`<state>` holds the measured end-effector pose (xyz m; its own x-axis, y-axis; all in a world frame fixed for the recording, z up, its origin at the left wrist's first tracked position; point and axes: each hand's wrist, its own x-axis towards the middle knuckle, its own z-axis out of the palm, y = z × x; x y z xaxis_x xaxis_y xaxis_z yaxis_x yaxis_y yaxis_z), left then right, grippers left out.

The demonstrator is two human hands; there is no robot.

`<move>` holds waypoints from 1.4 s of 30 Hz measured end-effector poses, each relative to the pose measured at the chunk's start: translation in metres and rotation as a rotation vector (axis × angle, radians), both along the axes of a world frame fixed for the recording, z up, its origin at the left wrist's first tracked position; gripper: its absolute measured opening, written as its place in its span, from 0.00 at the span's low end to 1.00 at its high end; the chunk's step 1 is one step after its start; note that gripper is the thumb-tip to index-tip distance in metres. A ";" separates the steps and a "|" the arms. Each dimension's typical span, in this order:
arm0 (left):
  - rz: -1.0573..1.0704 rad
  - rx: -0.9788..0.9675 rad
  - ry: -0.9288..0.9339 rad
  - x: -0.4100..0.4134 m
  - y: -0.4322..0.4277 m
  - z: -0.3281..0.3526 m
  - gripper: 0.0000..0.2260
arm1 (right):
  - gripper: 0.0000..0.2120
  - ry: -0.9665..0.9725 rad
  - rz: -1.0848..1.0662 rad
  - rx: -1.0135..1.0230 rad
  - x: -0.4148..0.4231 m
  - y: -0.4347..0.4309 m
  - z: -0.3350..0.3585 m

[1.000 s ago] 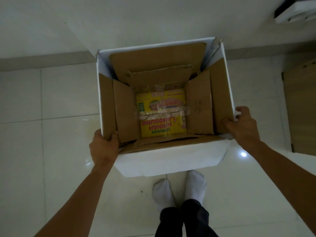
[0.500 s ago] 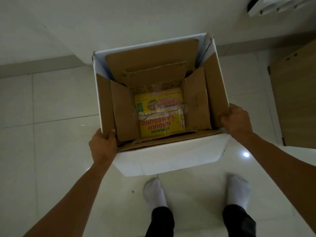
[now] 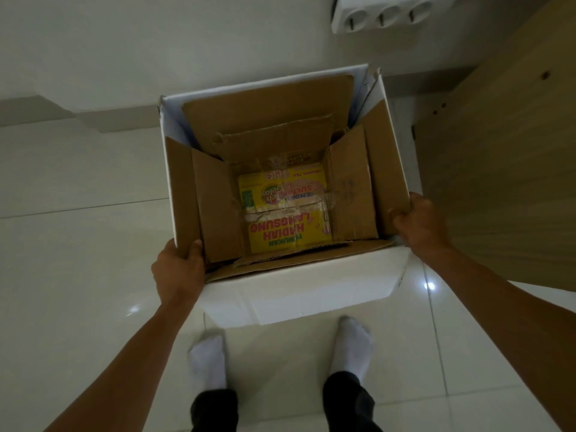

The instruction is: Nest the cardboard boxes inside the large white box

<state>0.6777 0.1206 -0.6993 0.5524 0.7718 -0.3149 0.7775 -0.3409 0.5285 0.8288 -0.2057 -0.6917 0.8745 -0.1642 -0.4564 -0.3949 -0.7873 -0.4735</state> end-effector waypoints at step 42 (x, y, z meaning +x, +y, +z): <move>-0.194 -0.185 0.064 0.036 -0.155 0.012 0.15 | 0.25 -0.050 0.053 -0.427 -0.025 -0.132 0.052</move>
